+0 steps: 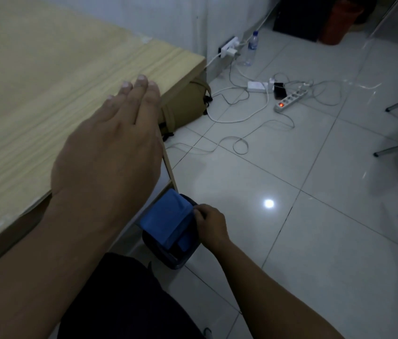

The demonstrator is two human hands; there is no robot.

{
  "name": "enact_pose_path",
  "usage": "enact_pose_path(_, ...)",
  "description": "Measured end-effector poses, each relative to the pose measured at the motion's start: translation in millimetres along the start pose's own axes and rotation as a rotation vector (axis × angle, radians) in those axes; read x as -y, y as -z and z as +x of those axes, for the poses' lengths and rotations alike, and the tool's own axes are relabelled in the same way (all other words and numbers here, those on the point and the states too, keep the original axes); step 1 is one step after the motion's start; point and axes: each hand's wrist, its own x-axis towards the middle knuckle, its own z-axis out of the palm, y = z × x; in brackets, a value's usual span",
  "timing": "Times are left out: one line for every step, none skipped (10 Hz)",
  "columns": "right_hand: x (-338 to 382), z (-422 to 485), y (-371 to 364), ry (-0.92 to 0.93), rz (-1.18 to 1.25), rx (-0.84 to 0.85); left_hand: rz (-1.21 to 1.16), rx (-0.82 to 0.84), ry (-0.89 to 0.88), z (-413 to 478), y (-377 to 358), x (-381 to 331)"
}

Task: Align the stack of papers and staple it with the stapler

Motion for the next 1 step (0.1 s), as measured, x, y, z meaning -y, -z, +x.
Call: enact_pose_path(23.7, -16.7, 20.9, 0.039, 0.213, -0.228, -0.029, 0.084, 0.032, -2.6, 11.4, -1.2)
